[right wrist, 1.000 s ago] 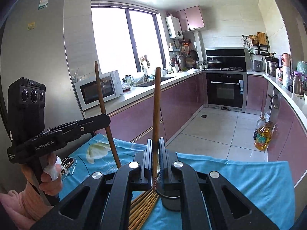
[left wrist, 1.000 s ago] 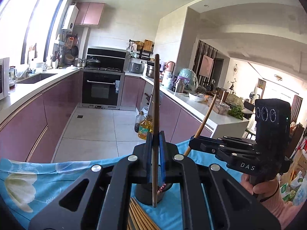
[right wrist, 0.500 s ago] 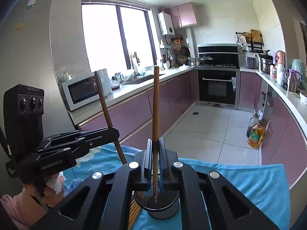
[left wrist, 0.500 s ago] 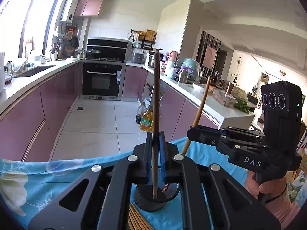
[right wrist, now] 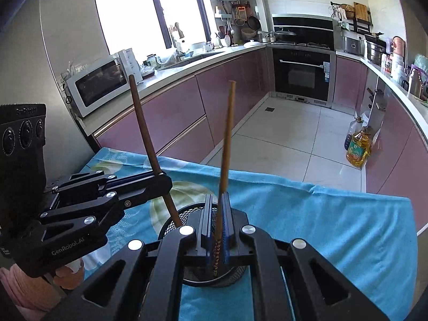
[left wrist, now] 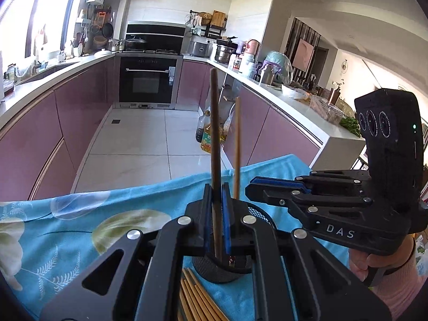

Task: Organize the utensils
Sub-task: 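Lower the chopstick into the mesh cup and open the right gripper while the left releases its own, then grasp another chopstick with the right gripper while the left gripper grasps one too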

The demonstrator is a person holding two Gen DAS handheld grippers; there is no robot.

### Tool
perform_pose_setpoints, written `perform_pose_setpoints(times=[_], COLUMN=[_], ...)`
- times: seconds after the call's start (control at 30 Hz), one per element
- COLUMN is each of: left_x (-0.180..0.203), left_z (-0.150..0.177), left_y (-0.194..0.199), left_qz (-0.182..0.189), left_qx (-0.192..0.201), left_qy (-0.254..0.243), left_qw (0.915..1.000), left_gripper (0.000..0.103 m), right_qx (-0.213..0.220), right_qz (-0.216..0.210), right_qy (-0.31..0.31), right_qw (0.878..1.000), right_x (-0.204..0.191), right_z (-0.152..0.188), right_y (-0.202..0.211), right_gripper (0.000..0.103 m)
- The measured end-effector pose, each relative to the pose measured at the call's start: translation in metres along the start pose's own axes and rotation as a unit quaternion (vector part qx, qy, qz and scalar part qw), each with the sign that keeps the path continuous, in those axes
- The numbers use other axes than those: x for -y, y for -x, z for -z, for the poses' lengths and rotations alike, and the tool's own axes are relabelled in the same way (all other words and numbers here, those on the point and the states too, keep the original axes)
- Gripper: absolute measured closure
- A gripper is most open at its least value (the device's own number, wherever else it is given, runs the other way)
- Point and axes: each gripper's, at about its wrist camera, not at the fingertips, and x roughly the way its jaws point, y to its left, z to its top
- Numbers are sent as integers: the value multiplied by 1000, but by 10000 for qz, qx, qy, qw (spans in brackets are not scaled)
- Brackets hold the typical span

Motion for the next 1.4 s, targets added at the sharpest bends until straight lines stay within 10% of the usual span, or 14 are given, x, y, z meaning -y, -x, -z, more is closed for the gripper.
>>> perform_pose_setpoints(times=[0.23, 0.43, 0.67, 0.9, 1.4], left_x=[-5, -14, -40, -59, -46], left_z=[8, 25, 67, 128, 191], left_y=[1, 31, 69, 70, 64], left_qz=[-304, -590, -906, -1107, -679], left_qx=[153, 392, 245, -485, -1150], left_qy=[-7, -1, -86, -143, 104], left_qw=[9994, 9975, 9955, 9926, 9910], left_gripper=[71, 52, 47, 46, 60], right_qx=[211, 458, 587, -200, -865], right_qz=[1, -106, -386, -443, -434], right_qy=[-35, -111, 135, 84, -63], right_qw=[9998, 9988, 9974, 9988, 9953], right_x=[1, -1, -28, -45, -60], right_z=[2, 13, 52, 105, 158], right_y=[7, 24, 52, 23, -5], right_gripper=[92, 66, 55, 55, 69])
